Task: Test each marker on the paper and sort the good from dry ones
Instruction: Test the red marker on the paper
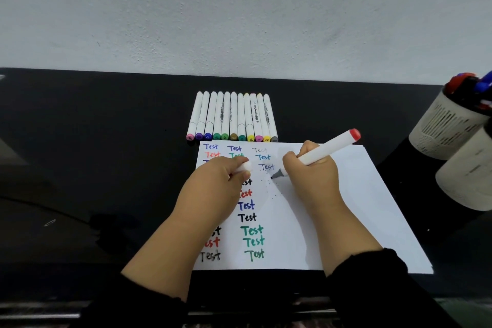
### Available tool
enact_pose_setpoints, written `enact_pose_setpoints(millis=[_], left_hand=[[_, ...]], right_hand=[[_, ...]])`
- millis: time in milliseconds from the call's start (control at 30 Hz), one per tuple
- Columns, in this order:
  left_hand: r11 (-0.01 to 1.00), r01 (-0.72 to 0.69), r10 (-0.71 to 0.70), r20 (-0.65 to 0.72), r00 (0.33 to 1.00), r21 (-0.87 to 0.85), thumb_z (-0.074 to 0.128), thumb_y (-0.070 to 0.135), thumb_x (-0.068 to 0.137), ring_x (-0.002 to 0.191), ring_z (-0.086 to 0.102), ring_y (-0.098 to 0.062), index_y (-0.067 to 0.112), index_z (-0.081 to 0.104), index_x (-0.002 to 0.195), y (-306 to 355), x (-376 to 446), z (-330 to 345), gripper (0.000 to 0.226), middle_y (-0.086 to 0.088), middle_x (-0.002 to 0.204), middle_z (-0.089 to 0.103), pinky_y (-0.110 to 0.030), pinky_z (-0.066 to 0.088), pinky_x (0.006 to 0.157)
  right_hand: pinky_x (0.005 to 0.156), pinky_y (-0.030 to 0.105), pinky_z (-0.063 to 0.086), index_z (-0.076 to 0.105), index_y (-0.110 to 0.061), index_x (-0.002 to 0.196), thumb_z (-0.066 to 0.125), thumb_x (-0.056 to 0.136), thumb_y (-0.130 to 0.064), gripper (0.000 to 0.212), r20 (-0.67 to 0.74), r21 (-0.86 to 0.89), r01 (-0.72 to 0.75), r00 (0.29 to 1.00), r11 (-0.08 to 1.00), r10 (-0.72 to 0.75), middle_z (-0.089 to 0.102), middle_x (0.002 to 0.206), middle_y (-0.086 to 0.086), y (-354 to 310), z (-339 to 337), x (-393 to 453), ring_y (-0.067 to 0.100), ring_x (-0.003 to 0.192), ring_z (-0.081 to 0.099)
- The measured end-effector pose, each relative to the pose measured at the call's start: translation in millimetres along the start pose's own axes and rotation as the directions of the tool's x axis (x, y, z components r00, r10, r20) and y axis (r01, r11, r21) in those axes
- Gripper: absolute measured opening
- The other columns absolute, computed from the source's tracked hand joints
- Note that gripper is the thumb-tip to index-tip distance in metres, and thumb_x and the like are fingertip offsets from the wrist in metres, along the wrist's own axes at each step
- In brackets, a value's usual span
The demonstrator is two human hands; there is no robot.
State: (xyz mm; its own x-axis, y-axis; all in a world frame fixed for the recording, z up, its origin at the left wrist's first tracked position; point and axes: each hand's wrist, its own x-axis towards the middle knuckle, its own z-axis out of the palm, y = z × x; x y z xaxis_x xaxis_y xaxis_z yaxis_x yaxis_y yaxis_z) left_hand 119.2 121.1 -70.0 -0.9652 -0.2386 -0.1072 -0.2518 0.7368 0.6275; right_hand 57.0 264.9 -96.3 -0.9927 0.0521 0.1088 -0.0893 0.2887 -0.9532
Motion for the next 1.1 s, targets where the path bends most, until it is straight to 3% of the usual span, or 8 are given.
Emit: enact_pose_setpoints(millis=[200,433,600,700,800,933,1000,1100], left_hand=[[1.0,0.003,-0.003,0.011,1.0,-0.02,0.043,0.036,0.097,0.132,0.036,-0.012,0.037,0.042,0.137,-2,1,2,0.04,0.008,0.143,0.042,-0.019,0.026,0.085],[1.0,-0.004,0.004,0.01,1.0,-0.029,0.044,0.036,0.097,0.128,0.041,-0.011,0.036,0.043,0.136,0,1,4,0.039,0.01,0.139,0.046,-0.017,0.027,0.083],[0.999,-0.017,0.017,0.009,1.0,-0.03,0.044,0.036,0.097,0.104,0.044,-0.001,0.038,0.044,0.135,-1,3,8,0.038,0.013,0.135,0.049,-0.015,0.029,0.078],[0.999,-0.014,0.014,0.011,1.0,-0.045,0.045,0.036,0.097,0.1,0.041,0.001,0.038,0.044,0.135,-1,4,9,0.038,0.013,0.134,0.049,-0.012,0.03,0.069],[0.997,-0.02,0.021,0.017,1.0,-0.081,0.046,0.036,0.096,0.106,0.045,-0.002,0.038,0.047,0.133,-1,3,10,0.037,0.013,0.133,0.05,-0.016,0.031,0.075],[0.979,0.018,-0.01,0.038,0.999,-0.203,0.051,0.034,0.094,0.115,0.048,-0.006,0.039,0.051,0.13,0,1,8,0.036,0.013,0.135,0.05,-0.019,0.035,0.085],[0.968,0.026,-0.013,0.055,0.998,-0.25,0.054,0.032,0.093,0.105,0.052,-0.004,0.039,0.053,0.128,0,1,8,0.035,0.013,0.131,0.053,-0.019,0.038,0.085],[0.953,0.02,0.004,0.077,0.997,-0.303,0.057,0.03,0.092,0.087,0.053,0.005,0.039,0.057,0.124,0,2,9,0.033,0.017,0.109,0.06,-0.011,0.039,0.072]], right_hand=[[0.04,0.008,0.025,0.03,-0.016,0.061,0.054,0.085,-0.007,0.035,-0.024,0.013,-0.004,1.0,1.0,0.004,0.029,0.048,-0.009,2,0,2,0.003,0.04,0.031],[0.04,0.008,0.026,0.03,-0.016,0.061,0.054,0.085,-0.007,0.035,-0.042,0.032,-0.02,0.999,0.999,0.021,0.03,0.046,-0.011,2,0,2,0.002,0.04,0.033],[0.04,0.009,0.026,0.027,-0.016,0.061,0.052,0.085,-0.004,0.036,-0.076,0.035,-0.02,0.997,0.999,0.023,0.028,0.052,-0.007,0,-2,2,0.002,0.04,0.033],[0.04,0.009,0.026,0.028,-0.016,0.061,0.052,0.085,-0.006,0.036,-0.061,0.023,-0.015,0.998,1.0,0.017,0.029,0.05,-0.009,-1,-2,2,0.002,0.04,0.033],[0.041,0.01,0.025,0.027,-0.017,0.06,0.052,0.083,-0.004,0.036,-0.048,0.043,-0.049,0.998,0.998,0.051,0.027,0.045,-0.011,1,-3,3,0.004,0.041,0.03],[0.05,0.022,0.03,0.031,-0.017,0.061,0.053,0.084,-0.005,0.034,-0.042,0.19,-0.107,0.992,0.976,0.117,0.034,0.051,-0.004,-1,-5,4,0.01,0.05,0.032],[0.044,0.019,0.03,0.033,-0.017,0.06,0.054,0.088,-0.006,0.037,0.009,0.318,-0.132,0.991,0.939,0.136,0.038,0.045,-0.005,-4,-8,5,0.009,0.043,0.033],[0.041,0.016,0.03,0.035,-0.017,0.06,0.056,0.092,-0.01,0.039,0.097,0.42,-0.158,0.987,0.894,0.129,0.038,0.043,-0.004,-6,-10,4,0.008,0.041,0.031]])
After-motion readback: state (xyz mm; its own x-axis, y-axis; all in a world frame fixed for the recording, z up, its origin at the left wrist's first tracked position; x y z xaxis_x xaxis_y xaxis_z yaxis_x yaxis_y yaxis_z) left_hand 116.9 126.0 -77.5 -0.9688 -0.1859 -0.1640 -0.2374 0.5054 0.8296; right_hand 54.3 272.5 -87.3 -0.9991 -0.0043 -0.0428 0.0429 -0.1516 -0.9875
